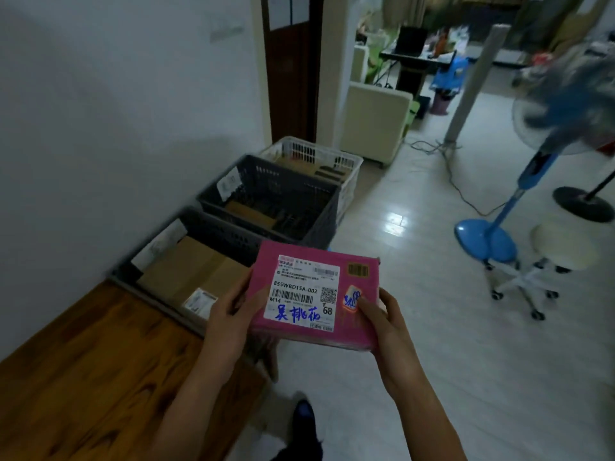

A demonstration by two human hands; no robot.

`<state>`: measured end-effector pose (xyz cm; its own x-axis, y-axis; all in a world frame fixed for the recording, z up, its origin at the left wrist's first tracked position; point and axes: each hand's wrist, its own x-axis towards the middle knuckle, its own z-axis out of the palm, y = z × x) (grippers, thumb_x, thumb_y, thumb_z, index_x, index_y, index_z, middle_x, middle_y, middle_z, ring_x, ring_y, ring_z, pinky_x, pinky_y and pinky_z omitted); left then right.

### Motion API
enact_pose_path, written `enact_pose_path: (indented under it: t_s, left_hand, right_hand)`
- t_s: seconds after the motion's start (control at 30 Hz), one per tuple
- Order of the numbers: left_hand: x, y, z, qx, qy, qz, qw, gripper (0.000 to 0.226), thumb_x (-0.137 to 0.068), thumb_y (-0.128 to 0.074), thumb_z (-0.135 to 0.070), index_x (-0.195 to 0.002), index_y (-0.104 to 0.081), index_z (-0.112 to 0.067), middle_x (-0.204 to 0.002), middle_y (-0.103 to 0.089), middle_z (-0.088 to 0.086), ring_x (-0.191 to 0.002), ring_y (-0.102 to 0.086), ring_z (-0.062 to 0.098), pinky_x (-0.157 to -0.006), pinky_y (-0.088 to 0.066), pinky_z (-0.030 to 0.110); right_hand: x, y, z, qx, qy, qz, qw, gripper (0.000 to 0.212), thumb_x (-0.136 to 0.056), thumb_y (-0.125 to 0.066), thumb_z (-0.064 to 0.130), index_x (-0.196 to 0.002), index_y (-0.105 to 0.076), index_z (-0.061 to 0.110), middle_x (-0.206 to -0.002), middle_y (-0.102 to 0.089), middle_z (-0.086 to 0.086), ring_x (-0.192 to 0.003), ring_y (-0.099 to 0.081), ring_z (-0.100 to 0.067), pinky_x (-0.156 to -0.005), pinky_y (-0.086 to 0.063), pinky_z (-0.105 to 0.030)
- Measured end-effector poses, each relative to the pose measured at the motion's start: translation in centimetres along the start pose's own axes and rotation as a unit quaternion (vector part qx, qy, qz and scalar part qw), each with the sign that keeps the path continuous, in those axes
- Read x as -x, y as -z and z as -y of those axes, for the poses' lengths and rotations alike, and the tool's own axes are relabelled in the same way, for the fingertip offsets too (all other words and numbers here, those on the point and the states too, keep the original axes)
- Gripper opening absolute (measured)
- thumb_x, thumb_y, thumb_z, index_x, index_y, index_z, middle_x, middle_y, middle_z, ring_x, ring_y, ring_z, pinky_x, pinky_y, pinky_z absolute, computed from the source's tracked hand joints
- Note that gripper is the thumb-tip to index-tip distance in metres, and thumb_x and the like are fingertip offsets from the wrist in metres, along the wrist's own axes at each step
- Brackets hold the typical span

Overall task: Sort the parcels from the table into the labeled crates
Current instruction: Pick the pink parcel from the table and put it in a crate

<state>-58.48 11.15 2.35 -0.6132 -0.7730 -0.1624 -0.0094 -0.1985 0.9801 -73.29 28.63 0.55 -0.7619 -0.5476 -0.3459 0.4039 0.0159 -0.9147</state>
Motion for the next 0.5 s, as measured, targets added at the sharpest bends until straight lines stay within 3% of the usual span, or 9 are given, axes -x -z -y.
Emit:
enact_pose_path:
  t_s: [0.07,0.17,0.27,0.37,0.5]
  left_hand:
    - [-4.7,-1.8,0.2,0.01,0.003,0.004,1.0,0.056,-0.08,-0.069,-0.033,-0.135,-0.058,-0.031,-0.113,-0.075,-0.002,-0.094,-0.075,0.025,-0.076,-0.061,0.03]
    - [-10.9,-4.5,-0.4,0.046,0.025,0.007,0.999,0.044,-0.083,-0.066,-0.03,-0.127,-0.06,-0.035,-0.11,-0.076,0.0,-0.093,-0.075,0.026,-0.073,-0.061,0.029]
    - [-17.7,-7.6,-1.3,0.057,0.045,-0.025,0.997,0.041,-0.086,-0.065,-0.032,-0.126,-0.062,-0.024,-0.112,-0.074,0.007,-0.092,-0.074,0.029,-0.072,-0.06,0.028]
    - [-23.6,-10.5,-1.4,0.08,0.075,-0.074,0.991,0.04,-0.086,-0.069,-0.03,-0.122,-0.061,-0.014,-0.114,-0.072,0.014,-0.093,-0.073,0.032,-0.076,-0.061,0.037]
    - [-29.7,-13.8,0.1,0.118,0.108,-0.127,0.979,0.031,-0.089,-0.071,-0.017,-0.118,-0.061,-0.015,-0.109,-0.075,0.01,-0.095,-0.074,0.026,-0.073,-0.061,0.035]
  right_hand:
    - [-5.4,0.3,1.7,0.001,-0.011,0.004,1.0,0.085,-0.075,-0.076,0.041,-0.15,-0.038,0.029,-0.117,-0.074,-0.008,-0.1,-0.075,-0.027,-0.096,-0.056,-0.051]
    - [-12.3,0.7,4.7,-0.006,-0.022,0.002,1.0,0.088,-0.08,-0.075,0.031,-0.155,-0.03,0.035,-0.117,-0.073,-0.008,-0.1,-0.075,-0.027,-0.098,-0.054,-0.055]
    - [-19.4,0.7,8.2,-0.009,-0.033,0.001,0.999,0.092,-0.076,-0.075,0.028,-0.155,-0.029,0.037,-0.117,-0.071,-0.009,-0.096,-0.076,-0.027,-0.093,-0.057,-0.055]
    - [-25.6,0.4,10.3,-0.021,-0.035,-0.009,0.999,0.093,-0.074,-0.074,0.027,-0.155,-0.029,0.037,-0.117,-0.069,-0.009,-0.089,-0.077,-0.026,-0.083,-0.06,-0.052]
    - [-33.9,-0.3,11.0,-0.015,-0.059,0.028,0.998,0.081,-0.079,-0.072,0.021,-0.151,-0.037,0.037,-0.122,-0.07,-0.009,-0.097,-0.074,-0.031,-0.079,-0.062,-0.051]
